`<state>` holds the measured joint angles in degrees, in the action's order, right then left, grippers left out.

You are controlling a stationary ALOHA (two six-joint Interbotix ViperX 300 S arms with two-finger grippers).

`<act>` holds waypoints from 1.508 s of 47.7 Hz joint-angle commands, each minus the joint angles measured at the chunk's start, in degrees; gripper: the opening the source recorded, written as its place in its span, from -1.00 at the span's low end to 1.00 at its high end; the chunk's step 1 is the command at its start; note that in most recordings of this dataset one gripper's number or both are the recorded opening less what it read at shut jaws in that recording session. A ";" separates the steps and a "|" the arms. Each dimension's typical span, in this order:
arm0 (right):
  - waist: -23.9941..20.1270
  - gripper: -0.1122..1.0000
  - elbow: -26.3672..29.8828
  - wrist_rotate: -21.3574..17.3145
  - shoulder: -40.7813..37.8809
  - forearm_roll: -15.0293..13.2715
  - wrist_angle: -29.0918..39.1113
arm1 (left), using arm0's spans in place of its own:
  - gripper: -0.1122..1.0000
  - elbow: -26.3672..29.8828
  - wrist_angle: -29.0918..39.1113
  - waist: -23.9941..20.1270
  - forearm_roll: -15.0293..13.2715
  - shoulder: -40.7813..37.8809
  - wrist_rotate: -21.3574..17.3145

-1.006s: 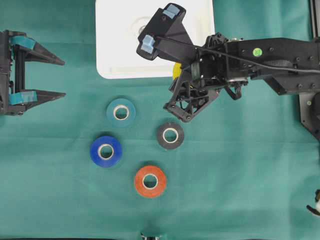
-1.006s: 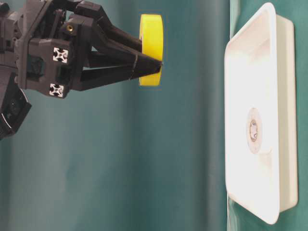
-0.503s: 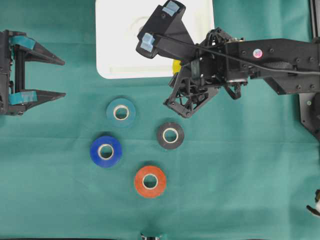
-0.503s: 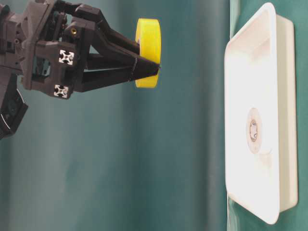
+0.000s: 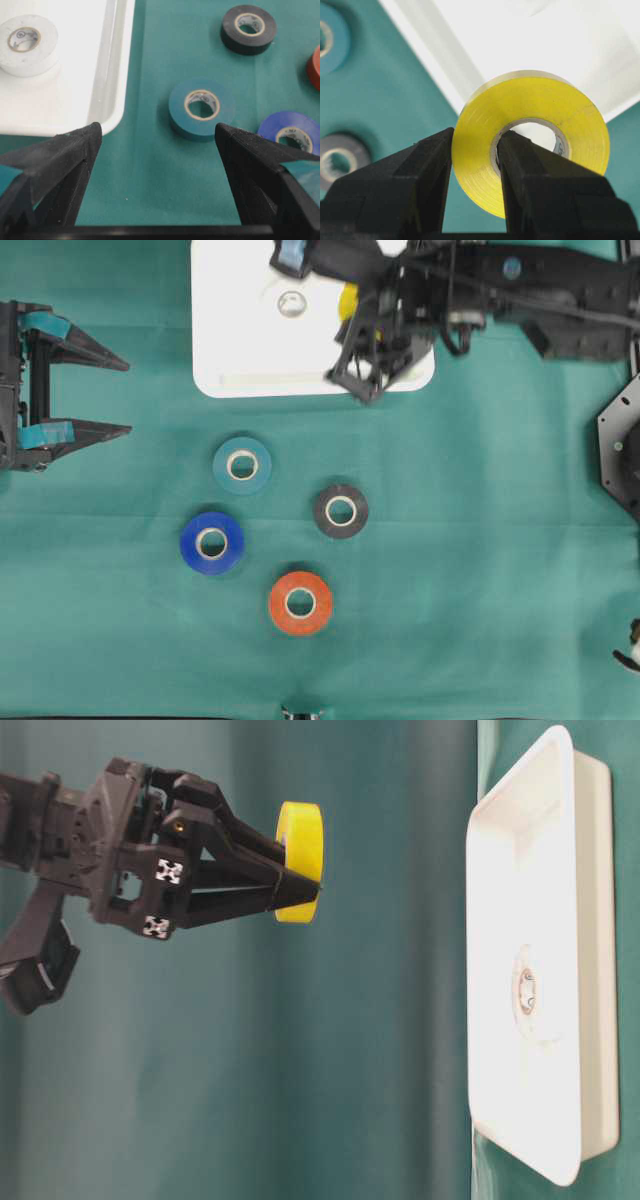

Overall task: Pick up the tape from a random location and place it into the white case.
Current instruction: 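Carry the yellow roll over the tray and lower it inside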

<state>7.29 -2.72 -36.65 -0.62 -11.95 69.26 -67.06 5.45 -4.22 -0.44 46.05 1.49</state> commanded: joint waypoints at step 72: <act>10.63 -0.30 -0.70 8.44 1.85 2.72 -4.75 | 0.94 1.14 -0.26 -0.18 0.00 -0.26 0.09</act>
<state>17.93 -3.43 -28.04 -0.62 -9.32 65.83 -67.06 5.45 -4.22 -0.35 45.97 1.49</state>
